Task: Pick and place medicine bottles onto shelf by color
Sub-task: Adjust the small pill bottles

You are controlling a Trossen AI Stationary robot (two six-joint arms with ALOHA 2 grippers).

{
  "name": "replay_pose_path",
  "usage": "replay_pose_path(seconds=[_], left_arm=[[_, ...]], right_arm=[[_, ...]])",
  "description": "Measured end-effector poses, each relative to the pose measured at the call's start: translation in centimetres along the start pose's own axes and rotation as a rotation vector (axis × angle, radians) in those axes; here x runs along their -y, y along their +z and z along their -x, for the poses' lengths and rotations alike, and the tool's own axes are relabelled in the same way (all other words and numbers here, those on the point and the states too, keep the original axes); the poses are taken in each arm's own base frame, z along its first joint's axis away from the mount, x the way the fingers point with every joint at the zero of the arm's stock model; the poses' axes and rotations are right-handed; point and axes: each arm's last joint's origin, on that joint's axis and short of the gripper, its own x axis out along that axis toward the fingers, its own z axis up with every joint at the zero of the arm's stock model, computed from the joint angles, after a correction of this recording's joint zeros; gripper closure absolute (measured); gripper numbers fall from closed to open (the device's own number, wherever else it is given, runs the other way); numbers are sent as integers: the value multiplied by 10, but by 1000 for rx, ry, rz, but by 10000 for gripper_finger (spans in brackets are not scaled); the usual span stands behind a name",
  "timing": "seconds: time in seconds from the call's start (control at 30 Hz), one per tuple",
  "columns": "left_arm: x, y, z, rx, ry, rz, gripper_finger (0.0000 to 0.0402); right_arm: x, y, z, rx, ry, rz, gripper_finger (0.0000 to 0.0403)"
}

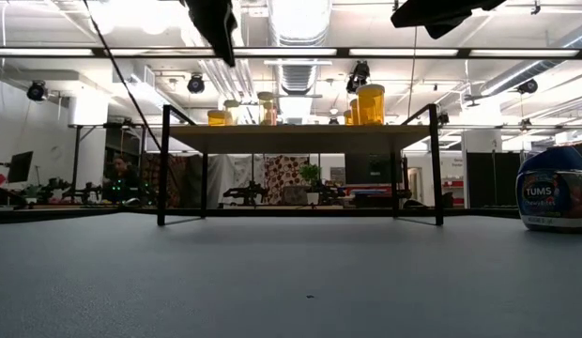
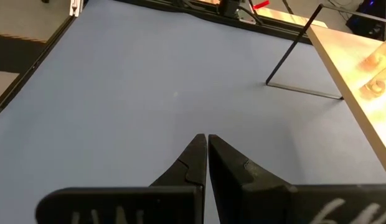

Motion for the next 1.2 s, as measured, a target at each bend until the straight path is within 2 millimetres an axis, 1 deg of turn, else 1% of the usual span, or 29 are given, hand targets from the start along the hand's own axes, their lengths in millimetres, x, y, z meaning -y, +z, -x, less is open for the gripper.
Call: replay_pose_path(seconds=[0.07,0.17,0.27,0.4,0.53,0.67,0.87,1.0,1.13,1.2], left_arm=[[16,-3,7,89,-12,-24,226],[44,-10,11,239,-42,-49,226],[74,-19,8,402,-81,-75,226],[111,-31,-2,634,-115,-100,226],[137,-46,-10,788,-131,-141,226],[146,-63,-12,837,-113,-139,226],[148,-87,-8,919,-90,-101,226],[146,-104,-12,946,-87,-104,226],[141,-119,-15,985,-60,-112,226],[137,-125,-12,1002,-24,-105,226]], right_arm=[[0,0,0,0,0,0,394],[0,0,0,0,0,1,394],[0,0,0,0,0,1,394],[0,1,0,6,-2,17,394],[5,4,-2,36,-14,16,394],[14,11,-5,64,-33,-14,394],[32,35,-4,120,25,-49,394],[49,57,-5,159,-14,-55,394],[68,80,-15,110,-46,-24,394],[79,94,-22,74,-61,-4,394]])
